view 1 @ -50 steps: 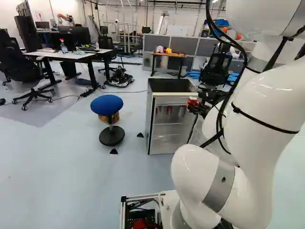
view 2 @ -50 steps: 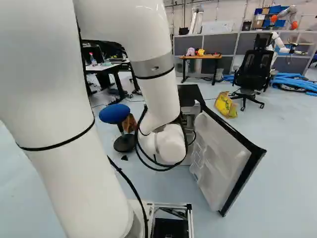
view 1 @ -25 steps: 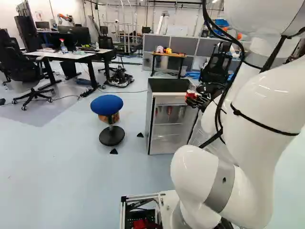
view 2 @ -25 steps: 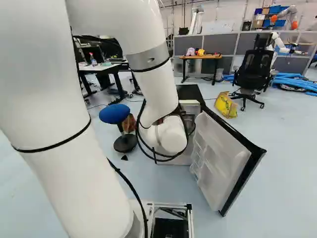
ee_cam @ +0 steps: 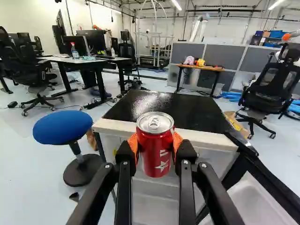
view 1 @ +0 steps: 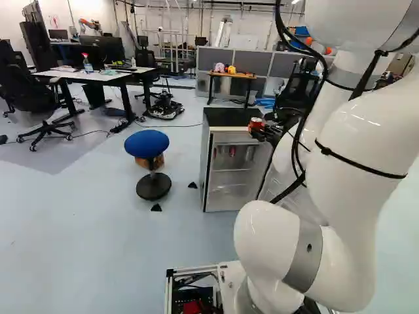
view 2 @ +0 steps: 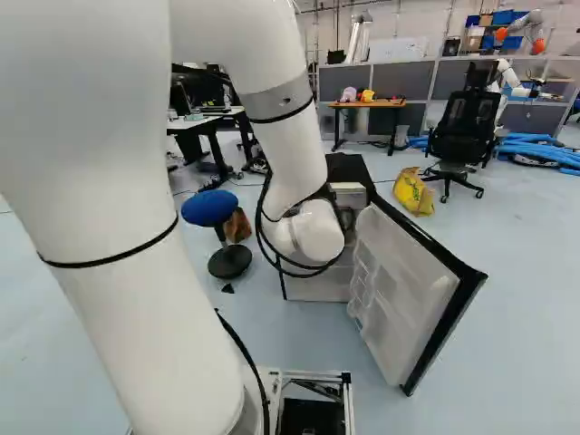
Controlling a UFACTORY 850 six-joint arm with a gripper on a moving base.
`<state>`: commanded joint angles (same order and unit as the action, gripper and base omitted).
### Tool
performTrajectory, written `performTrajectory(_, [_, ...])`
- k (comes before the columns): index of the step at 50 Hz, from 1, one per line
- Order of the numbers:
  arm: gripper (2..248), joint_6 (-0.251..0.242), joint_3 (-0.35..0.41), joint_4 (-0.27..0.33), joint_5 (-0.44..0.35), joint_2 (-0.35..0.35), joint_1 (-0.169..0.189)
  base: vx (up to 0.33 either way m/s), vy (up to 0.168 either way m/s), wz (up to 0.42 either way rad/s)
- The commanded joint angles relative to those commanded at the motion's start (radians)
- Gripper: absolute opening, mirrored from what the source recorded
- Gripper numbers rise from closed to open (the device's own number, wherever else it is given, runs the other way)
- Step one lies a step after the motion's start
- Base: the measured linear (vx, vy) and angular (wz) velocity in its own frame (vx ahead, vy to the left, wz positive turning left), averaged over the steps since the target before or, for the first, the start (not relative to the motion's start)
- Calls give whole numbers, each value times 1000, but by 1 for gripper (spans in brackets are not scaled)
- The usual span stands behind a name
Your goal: Grab a drink from the fridge
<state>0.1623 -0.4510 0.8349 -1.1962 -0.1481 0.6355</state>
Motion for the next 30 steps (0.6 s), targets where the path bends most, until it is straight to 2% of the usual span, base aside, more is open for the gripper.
performTrajectory(12, [93,0,-47,-21,0,-41,-33,0,0,0])
performTrajectory(30, [93,0,-117,-87,0,-100,-85,0,0,0])
